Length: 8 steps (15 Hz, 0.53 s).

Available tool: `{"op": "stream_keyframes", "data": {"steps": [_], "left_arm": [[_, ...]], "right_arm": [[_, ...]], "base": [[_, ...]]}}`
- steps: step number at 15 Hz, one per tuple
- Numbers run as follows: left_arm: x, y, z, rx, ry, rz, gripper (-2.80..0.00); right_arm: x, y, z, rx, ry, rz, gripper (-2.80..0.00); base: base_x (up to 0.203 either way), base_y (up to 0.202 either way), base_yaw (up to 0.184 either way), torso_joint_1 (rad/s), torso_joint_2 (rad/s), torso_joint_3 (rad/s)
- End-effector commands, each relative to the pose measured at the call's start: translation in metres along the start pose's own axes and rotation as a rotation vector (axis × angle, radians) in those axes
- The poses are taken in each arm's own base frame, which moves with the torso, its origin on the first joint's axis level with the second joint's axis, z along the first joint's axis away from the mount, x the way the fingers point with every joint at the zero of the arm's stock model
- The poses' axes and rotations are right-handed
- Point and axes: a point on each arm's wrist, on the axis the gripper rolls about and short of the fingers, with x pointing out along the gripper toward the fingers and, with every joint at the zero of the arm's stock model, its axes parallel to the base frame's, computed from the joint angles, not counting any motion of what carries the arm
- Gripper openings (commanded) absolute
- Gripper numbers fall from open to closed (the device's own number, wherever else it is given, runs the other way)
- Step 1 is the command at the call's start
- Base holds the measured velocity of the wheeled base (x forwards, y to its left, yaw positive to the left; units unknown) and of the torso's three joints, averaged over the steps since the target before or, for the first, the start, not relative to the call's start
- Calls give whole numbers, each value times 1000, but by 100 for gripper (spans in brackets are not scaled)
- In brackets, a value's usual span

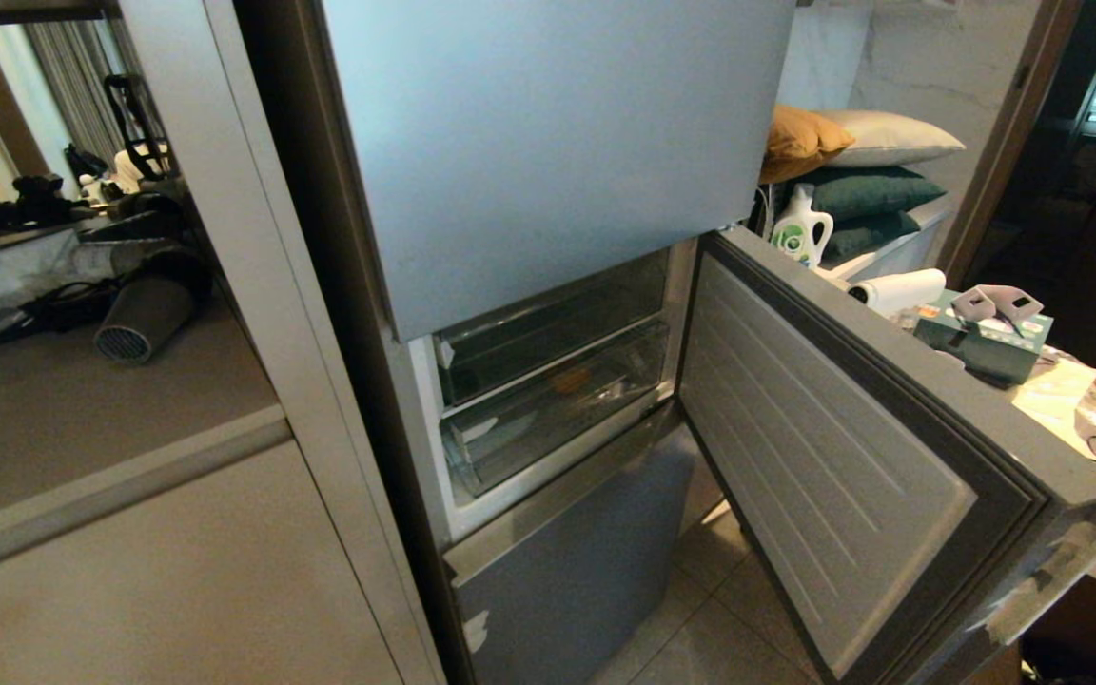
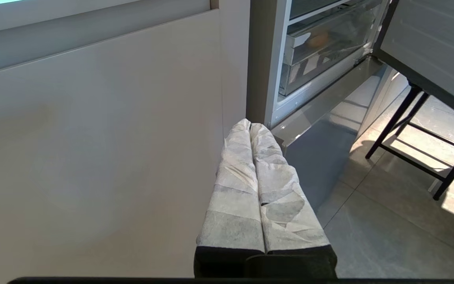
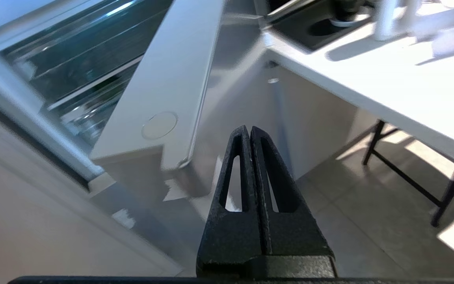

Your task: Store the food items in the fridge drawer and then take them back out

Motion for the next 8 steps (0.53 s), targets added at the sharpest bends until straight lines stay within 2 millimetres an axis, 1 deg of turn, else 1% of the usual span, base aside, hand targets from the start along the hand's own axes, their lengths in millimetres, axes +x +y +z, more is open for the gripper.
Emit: {"op": "stream_keyframes", "data": {"steps": [1,2,3,6,8], "left_arm": [[1,0,-3,0,10,0,-280],[1,0,-3,0,10,0,-280],[1,0,-3,0,10,0,-280],[1,0,-3,0,10,0,-280],[1,0,-3,0,10,0,-280]], "right_arm": [[8,22,-2,-3,-11,19,-280],[14,27,-4,23,-2,-21,-280],[23,26,-8,55,23,-93,-280],[47,12,-18,115,131,-157,-280],[63,3,-25,150,204,-149,-280]], "base": [[0,0,0,0,0,0],[0,0,0,0,0,0],[0,0,0,0,0,0],[0,0,0,0,0,0],[0,0,0,0,0,0]]}}
